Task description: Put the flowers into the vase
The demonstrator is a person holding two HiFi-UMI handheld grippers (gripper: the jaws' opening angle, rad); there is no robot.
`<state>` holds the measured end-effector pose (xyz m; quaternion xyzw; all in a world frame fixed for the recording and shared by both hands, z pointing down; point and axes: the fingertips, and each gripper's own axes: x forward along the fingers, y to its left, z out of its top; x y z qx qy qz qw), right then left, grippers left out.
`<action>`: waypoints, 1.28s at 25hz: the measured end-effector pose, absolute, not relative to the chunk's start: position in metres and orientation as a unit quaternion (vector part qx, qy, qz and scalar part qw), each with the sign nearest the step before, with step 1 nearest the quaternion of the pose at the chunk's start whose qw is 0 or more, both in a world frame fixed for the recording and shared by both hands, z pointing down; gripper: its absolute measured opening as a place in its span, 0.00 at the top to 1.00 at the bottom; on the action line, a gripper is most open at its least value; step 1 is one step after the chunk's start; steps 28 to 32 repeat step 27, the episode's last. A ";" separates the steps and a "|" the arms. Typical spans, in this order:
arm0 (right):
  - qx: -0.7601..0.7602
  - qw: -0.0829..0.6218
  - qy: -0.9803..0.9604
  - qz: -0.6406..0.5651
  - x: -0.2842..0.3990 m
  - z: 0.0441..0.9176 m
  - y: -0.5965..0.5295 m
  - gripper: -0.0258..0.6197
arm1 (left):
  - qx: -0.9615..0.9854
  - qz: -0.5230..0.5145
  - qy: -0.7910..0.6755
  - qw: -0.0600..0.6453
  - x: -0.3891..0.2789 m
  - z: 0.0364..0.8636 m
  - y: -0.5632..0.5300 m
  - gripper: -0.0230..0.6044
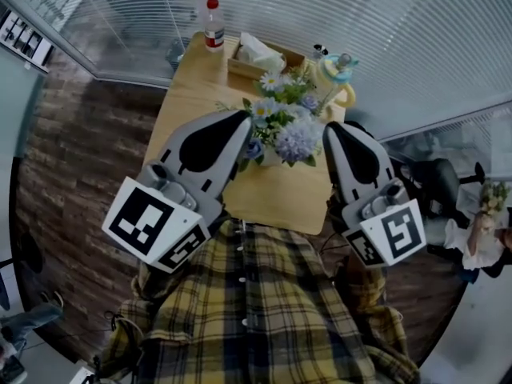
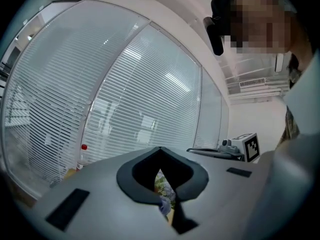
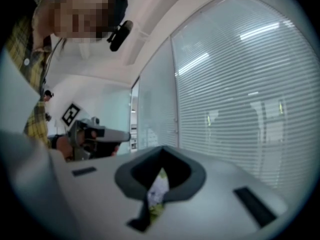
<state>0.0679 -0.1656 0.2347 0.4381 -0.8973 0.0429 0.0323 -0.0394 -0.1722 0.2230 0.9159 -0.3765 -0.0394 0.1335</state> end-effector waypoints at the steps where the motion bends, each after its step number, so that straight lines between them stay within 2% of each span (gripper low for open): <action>1: 0.438 0.035 -0.897 0.045 0.069 0.236 -0.167 0.94 | 0.916 -0.037 -0.376 0.134 -0.040 0.224 -0.173 0.95; 18: 0.438 0.078 -0.893 0.064 0.071 0.260 -0.175 0.94 | 0.931 0.004 -0.338 0.138 -0.034 0.242 -0.175 0.95; 32: 0.445 0.069 -0.891 0.053 0.063 0.247 -0.181 0.94 | 0.939 0.009 -0.324 0.118 -0.036 0.237 -0.182 0.95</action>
